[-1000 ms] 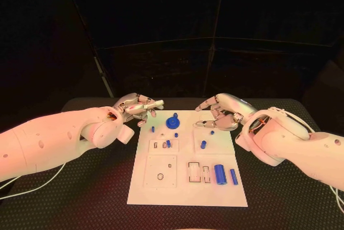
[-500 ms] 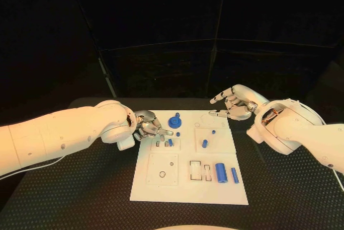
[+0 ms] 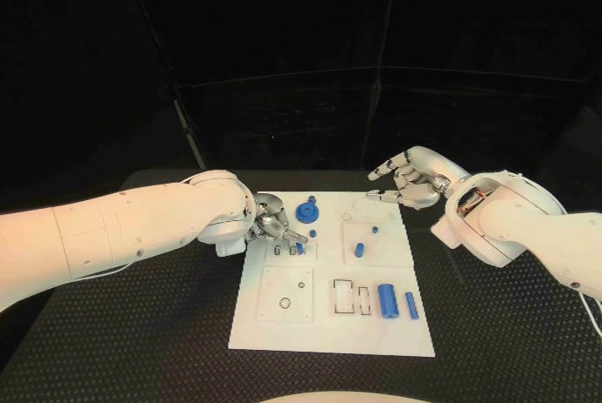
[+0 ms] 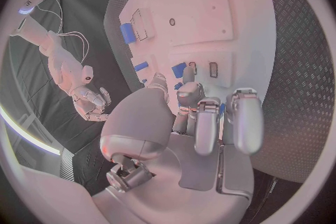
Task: Assemble the parts on the task board
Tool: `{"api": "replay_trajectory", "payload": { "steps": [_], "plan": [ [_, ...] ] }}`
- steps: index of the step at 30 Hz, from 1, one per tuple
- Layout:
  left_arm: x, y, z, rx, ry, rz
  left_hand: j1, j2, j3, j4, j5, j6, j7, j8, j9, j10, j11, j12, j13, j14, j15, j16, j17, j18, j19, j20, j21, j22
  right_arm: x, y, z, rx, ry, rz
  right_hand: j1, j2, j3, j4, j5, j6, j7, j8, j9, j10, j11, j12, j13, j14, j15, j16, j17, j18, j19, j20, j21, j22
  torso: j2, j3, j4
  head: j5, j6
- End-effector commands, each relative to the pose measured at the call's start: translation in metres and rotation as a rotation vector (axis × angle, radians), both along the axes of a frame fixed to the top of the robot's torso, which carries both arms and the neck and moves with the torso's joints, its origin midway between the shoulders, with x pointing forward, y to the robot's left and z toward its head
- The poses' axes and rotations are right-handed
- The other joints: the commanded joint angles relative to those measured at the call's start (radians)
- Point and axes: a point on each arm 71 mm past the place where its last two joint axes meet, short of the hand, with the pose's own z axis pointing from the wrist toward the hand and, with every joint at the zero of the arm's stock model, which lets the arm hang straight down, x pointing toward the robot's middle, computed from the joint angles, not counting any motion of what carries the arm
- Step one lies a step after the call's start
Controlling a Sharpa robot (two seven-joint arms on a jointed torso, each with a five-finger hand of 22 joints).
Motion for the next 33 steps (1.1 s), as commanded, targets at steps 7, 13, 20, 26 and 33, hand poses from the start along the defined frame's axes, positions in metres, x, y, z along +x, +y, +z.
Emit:
{"api": "replay_trajectory", "payload": {
  "steps": [7, 13, 20, 26, 33],
  "plan": [
    [0.007, -0.009, 0.0, 0.071, -0.016, -0.022, -0.001, 0.012, -0.012, -0.001, -0.003, -0.01, 0.0, 0.011, 0.009, 0.006, -0.005, 0.011, 0.007, 0.106, -0.008, 0.003, 0.263, -0.007, 0.007, -0.005, 0.006, 0.006, 0.002, 0.003, 0.0, -0.005, 0.009, 0.005, 0.002, 0.012, -0.006, 0.001, 0.007, 0.008, 0.0, 0.007, 0.002, -0.005, -0.005, -0.007, -0.005, 0.066, -0.006, -0.009, 0.109, 0.021, -0.013, 0.001, -0.011, -0.011, 0.001, -0.001, 0.0016, 0.0, -0.005],
    [0.01, -0.016, 0.0, 0.081, -0.017, -0.033, 0.002, 0.016, -0.015, -0.002, -0.003, -0.015, 0.0, 0.017, 0.016, 0.003, -0.005, 0.009, 0.005, 0.106, -0.008, 0.003, 0.263, -0.009, 0.01, -0.005, 0.011, 0.016, 0.003, 0.004, -0.001, -0.009, 0.012, 0.006, 0.006, 0.018, -0.008, -0.001, 0.027, 0.01, -0.002, 0.012, 0.001, -0.009, -0.007, -0.013, -0.011, 0.064, -0.009, -0.016, 0.099, 0.023, -0.017, -0.002, -0.021, -0.024, 0.0, -0.0013, 0.0, 0.0, -0.007],
    [0.011, -0.022, 0.0, 0.088, -0.01, -0.048, 0.005, 0.018, -0.017, -0.003, -0.002, -0.019, 0.0, 0.021, 0.02, 0.002, -0.005, 0.009, 0.005, 0.106, -0.008, 0.003, 0.263, -0.01, 0.012, -0.005, 0.013, 0.02, 0.003, 0.005, -0.001, -0.016, 0.012, 0.009, 0.007, 0.019, -0.009, -0.001, 0.032, 0.01, -0.002, 0.013, 0.001, -0.009, -0.008, -0.014, -0.013, 0.063, -0.01, -0.017, 0.097, 0.023, -0.018, -0.003, -0.023, -0.026, 0.001, -0.0008, 0.002, -0.001, -0.011],
    [0.012, -0.026, -0.001, 0.096, -0.006, -0.058, 0.008, 0.019, -0.019, -0.005, -0.002, -0.022, 0.0, 0.024, 0.024, -0.001, -0.005, 0.008, 0.003, 0.106, -0.007, 0.003, 0.263, -0.011, 0.013, -0.005, 0.015, 0.023, 0.003, 0.007, -0.002, -0.017, 0.013, 0.012, 0.007, 0.02, -0.01, -0.001, 0.037, 0.012, -0.003, 0.015, 0.001, -0.009, -0.008, -0.014, -0.013, 0.062, -0.01, -0.02, 0.093, 0.024, -0.019, -0.004, -0.026, -0.031, 0.0, -0.0013, 0.0017, -0.001, -0.013],
    [0.014, -0.028, -0.001, 0.11, -0.004, -0.069, 0.018, 0.023, -0.02, -0.01, -0.002, -0.027, 0.0, 0.031, 0.032, -0.001, -0.005, 0.01, 0.006, 0.106, -0.007, 0.003, 0.263, -0.011, 0.012, -0.005, 0.015, 0.024, 0.001, 0.01, -0.001, -0.024, 0.013, 0.025, 0.007, 0.022, -0.01, -0.001, 0.039, 0.014, -0.004, 0.018, 0.001, -0.008, -0.009, -0.014, -0.014, 0.062, -0.011, -0.02, 0.092, 0.024, -0.019, -0.004, -0.028, -0.033, 0.0, -0.0016, 0.0007, -0.004, -0.013]
  ]
}}
